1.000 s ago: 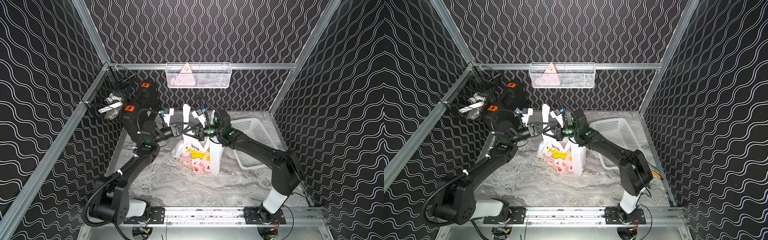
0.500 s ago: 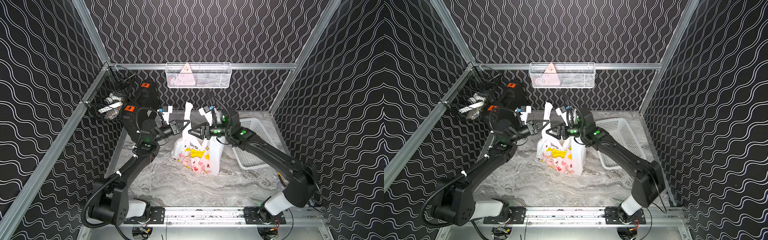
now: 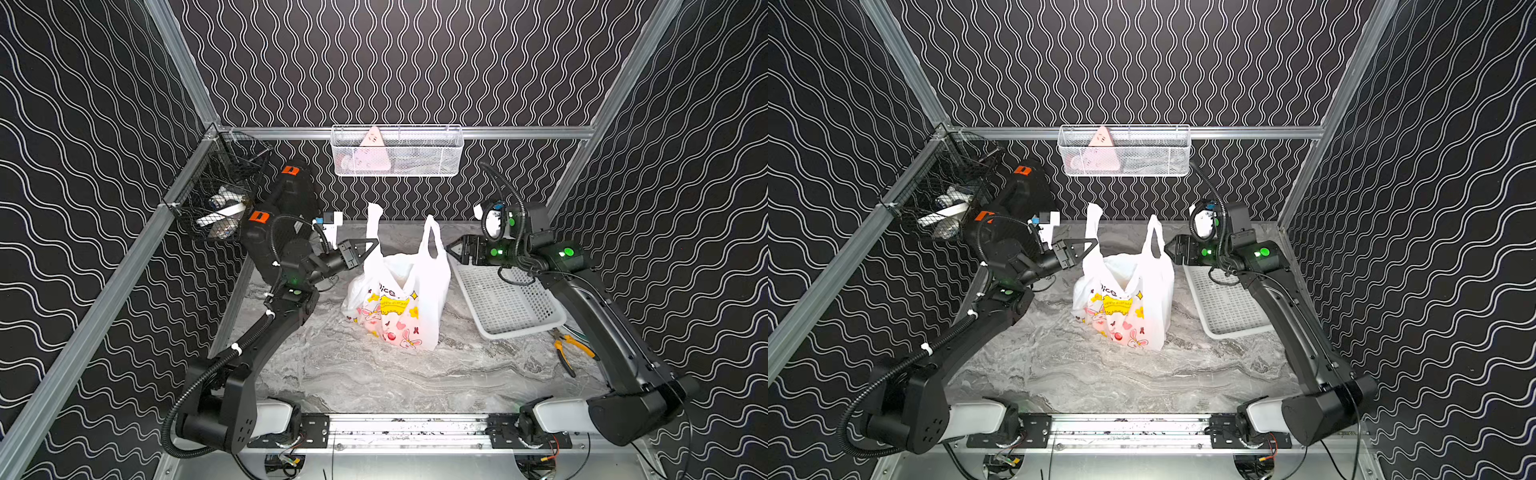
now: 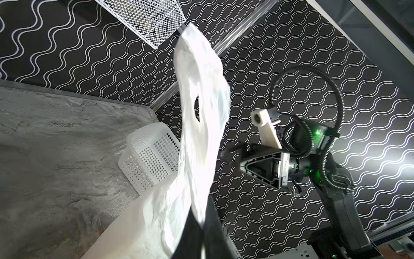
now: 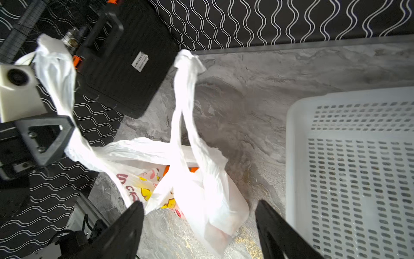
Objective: Place the oranges into plastic bags & tie knots
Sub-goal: Adjust the plastic bag at the center of the board, then tie the plastic bag at the center of the board.
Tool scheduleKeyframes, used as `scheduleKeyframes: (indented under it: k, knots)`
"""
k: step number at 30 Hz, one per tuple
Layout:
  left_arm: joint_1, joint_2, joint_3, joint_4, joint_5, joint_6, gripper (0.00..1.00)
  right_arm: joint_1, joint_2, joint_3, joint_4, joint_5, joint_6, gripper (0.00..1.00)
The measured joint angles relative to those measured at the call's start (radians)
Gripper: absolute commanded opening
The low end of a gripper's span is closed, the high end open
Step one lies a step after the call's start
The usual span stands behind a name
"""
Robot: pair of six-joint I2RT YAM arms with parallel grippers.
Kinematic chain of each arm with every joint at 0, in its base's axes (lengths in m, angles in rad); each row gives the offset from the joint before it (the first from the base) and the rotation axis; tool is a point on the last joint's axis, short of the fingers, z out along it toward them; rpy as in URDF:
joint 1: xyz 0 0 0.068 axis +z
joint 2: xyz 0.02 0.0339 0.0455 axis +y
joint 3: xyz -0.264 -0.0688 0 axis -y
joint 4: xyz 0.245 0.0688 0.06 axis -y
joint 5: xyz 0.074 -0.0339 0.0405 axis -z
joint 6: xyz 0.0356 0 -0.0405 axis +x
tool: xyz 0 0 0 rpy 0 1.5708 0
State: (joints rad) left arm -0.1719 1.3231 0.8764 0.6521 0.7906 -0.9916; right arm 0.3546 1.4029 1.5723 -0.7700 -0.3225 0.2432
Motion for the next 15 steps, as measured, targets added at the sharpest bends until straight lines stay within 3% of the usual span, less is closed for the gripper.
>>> scheduleKeyframes:
  k: [4,10,15]
  knots:
    - [0.0,-0.011,0.0,-0.032,-0.003,0.024,0.0,0.04,0.048,0.042,0.002,0.082,0.042,0.8]
    - [-0.001,-0.014,0.013,-0.079,-0.007,0.047,0.0,0.228,0.195,0.213,-0.043,0.341,0.089,0.77]
    - [-0.002,-0.009,0.019,-0.088,-0.01,0.048,0.0,0.301,0.333,0.376,-0.104,0.549,0.096,0.79]
